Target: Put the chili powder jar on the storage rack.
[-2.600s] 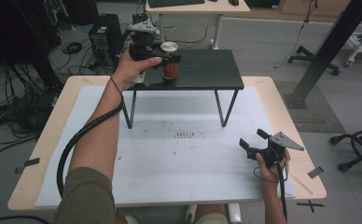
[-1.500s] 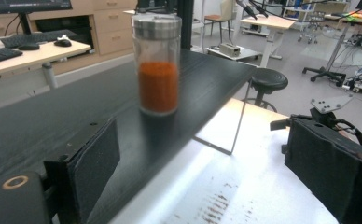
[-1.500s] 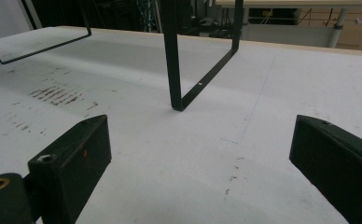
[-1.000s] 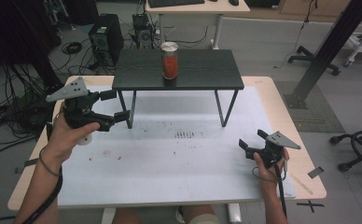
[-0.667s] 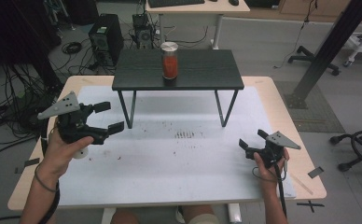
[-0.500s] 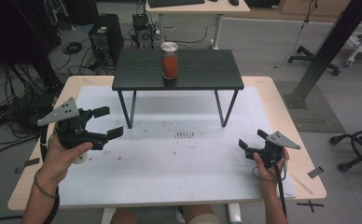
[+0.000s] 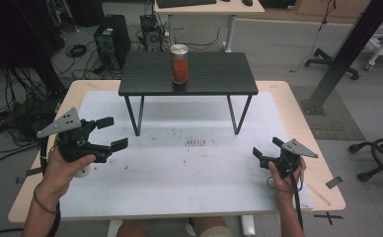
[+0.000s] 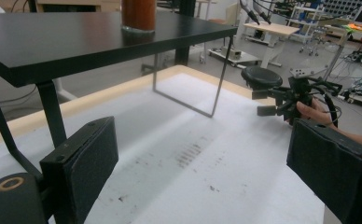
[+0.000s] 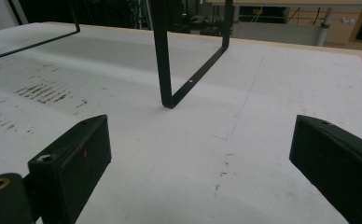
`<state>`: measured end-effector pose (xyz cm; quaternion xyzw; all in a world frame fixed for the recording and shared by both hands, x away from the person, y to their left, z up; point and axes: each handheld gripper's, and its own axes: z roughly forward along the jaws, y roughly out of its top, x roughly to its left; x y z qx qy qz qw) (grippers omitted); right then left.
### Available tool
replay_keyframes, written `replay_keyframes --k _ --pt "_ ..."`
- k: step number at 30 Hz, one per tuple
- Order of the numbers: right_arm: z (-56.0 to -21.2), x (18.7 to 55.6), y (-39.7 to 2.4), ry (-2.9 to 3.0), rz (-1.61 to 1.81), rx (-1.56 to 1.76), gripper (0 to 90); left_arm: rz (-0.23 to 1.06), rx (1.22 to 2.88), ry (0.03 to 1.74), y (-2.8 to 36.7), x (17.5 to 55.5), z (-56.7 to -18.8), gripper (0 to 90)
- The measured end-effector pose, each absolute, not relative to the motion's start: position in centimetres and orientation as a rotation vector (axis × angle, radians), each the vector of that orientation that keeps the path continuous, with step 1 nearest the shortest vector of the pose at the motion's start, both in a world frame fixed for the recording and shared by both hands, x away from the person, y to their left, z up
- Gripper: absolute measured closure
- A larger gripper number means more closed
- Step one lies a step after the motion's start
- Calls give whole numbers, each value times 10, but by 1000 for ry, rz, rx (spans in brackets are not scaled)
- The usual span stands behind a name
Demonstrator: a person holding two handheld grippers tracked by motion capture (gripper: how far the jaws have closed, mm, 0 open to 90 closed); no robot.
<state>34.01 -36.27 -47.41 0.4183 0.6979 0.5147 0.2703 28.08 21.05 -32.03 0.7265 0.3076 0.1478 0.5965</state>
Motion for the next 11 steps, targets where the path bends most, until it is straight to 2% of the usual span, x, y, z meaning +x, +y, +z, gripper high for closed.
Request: replay_keyframes --k 11 --pt "-473 340 -363 1872 1389 1120 54 344 1682 716 213 281 -319 90"
